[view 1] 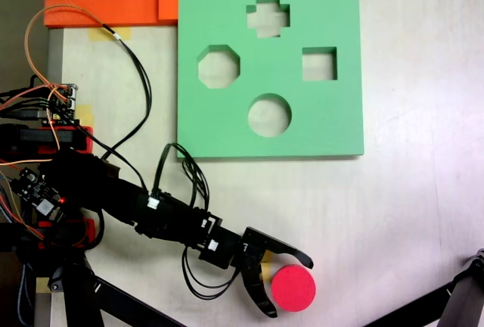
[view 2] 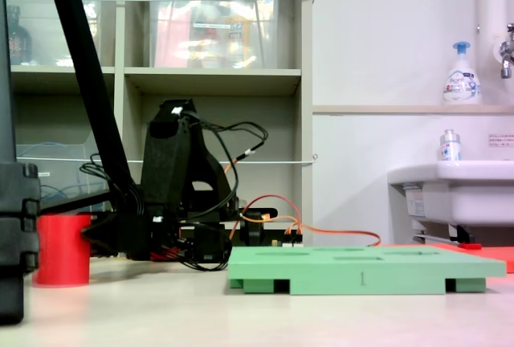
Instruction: Put the cylinder block into the corresponding hole
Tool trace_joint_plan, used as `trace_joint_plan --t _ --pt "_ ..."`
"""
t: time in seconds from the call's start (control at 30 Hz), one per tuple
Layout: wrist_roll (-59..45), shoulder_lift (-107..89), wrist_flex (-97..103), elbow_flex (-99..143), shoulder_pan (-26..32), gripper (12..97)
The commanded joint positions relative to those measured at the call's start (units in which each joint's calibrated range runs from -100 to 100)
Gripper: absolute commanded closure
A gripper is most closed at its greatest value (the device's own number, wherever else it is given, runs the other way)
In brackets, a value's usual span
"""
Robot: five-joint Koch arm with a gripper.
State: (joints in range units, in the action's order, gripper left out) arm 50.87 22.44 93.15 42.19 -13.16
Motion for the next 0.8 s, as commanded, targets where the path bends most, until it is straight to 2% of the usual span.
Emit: trace_joint_plan --t 0.0,0.33,0.5,0.67,0.77 --pt "0.3 1.0 2.0 -3.0 0.1 45.4" --pt "0.7 6.5 1.6 -8.5 0.1 46.0" --pt "0.8 6.8 1.6 -8.5 0.0 62.6" --pt "0.9 6.3 1.6 -6.5 0.1 70.7" --pt "0.9 5.1 1.7 -5.0 0.1 71.8"
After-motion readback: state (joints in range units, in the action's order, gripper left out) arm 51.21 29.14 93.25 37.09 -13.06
